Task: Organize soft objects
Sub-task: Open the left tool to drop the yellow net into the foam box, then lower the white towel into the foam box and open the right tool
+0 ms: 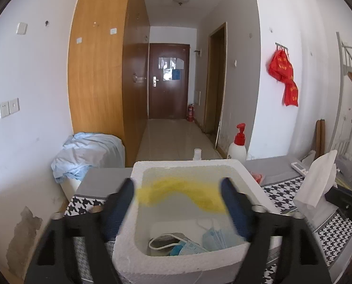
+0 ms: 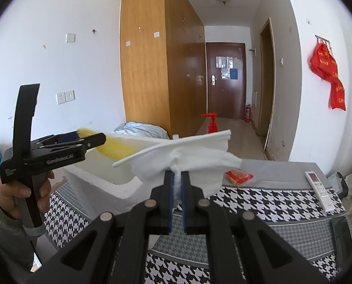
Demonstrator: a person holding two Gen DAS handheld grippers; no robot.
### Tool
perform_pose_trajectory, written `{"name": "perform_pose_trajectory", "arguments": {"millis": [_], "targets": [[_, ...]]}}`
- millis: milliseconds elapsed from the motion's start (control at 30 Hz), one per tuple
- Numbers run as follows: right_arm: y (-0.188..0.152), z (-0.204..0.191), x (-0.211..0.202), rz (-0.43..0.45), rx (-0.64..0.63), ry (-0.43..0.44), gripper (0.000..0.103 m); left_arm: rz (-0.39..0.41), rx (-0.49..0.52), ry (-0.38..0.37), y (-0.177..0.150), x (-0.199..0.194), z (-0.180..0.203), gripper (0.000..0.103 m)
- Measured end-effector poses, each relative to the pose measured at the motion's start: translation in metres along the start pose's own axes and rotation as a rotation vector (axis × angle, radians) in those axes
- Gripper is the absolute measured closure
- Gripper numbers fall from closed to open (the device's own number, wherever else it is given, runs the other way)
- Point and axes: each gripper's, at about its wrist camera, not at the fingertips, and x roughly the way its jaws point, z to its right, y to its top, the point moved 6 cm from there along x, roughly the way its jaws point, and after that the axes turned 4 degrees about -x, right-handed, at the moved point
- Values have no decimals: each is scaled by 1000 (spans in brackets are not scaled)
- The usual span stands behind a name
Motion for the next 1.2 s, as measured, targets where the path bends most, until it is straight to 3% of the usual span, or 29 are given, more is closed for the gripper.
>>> {"name": "perform_pose_trajectory", "arguments": {"millis": [100, 300, 867, 1200], "targets": [[1, -1, 0, -2, -2, -2, 94, 21, -11, 1, 1, -6, -3, 9], [1, -1, 2, -3, -1, -8, 94, 36, -15, 7, -1, -14, -8, 1], [21, -21, 6, 25, -43, 4, 94, 100, -27, 67, 0, -43, -37, 1], [35, -44, 16, 26, -58, 64, 94, 107, -42, 92, -4, -53, -57, 1]]}}
